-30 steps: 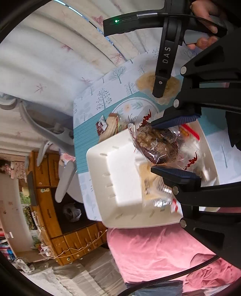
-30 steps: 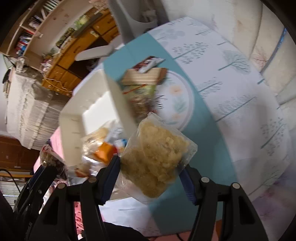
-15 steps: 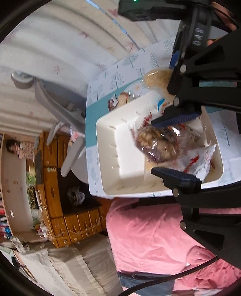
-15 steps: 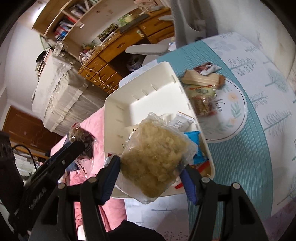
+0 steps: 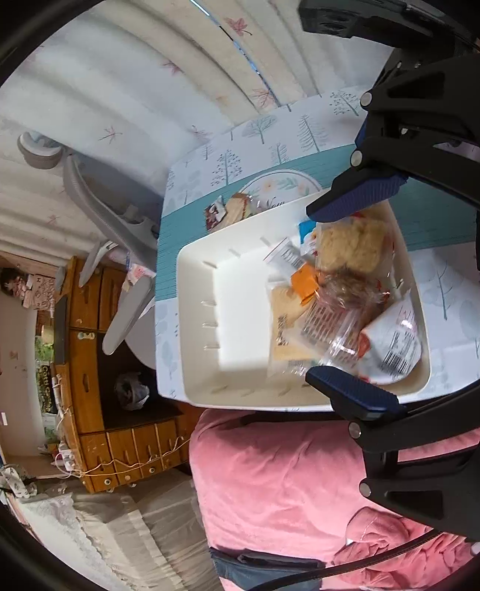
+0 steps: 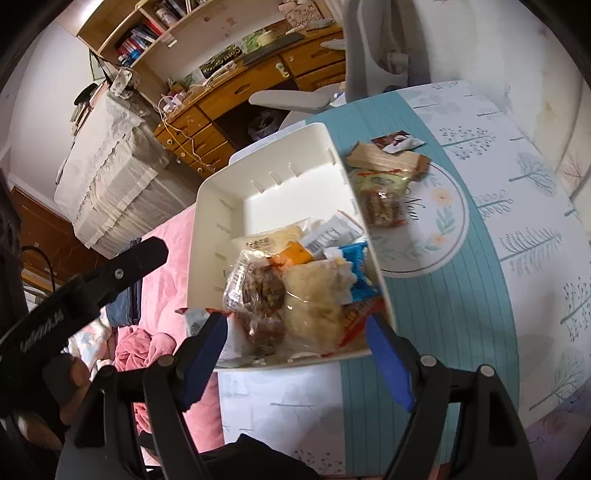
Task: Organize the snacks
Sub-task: 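Lower both packs into the tray and open both tools, then move both open tools back over the remaining snacks on the plate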
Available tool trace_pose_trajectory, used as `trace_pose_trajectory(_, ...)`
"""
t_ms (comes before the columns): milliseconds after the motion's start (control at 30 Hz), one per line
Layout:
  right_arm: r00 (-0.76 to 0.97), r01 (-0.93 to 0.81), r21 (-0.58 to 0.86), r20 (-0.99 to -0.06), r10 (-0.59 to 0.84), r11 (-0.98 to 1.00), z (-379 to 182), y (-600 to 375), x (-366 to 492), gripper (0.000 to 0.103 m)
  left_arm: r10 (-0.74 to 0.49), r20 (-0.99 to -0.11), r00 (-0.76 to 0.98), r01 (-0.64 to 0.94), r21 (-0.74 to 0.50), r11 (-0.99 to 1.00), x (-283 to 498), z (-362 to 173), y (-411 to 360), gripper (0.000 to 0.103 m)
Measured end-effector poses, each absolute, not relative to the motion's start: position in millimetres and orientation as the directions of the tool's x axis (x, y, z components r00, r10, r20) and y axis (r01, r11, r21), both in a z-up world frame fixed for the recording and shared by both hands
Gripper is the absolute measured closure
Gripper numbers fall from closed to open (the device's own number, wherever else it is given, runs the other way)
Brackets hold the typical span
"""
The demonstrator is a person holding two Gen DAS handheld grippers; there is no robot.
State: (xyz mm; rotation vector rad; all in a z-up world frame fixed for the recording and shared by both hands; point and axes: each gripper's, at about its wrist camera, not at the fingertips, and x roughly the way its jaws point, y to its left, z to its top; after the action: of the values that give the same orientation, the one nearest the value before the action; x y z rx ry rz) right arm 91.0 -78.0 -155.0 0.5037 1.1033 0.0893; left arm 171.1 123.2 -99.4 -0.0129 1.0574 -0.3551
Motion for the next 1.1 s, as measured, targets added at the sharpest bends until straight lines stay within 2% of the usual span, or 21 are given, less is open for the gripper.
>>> trace_pose_trajectory(500, 0.534, 0.149, 0.411, -0.799, 0.276, 0.899, -164, -151, 54, 0.025, -0.273, -0.873, 0.405, 0.218, -0.198, 0.956, 161, -113, 61, 0.024)
trace_pose_trajectory(700, 0.554, 0.095, 0.367, -0.792, 0.258, 0.925, -157, -195, 63, 0.025, -0.312, -0.86, 0.404, 0.181, -0.259, 0.949, 155, -116, 29, 0.024)
trace_pose_trajectory(1100, 0.534, -0.085, 0.241, -0.808, 0.248, 0.967, -158, -263, 116, 0.025, -0.257, -0.87, 0.422, -0.056, -0.308, 0.95, 155, -145, -40, 0.024)
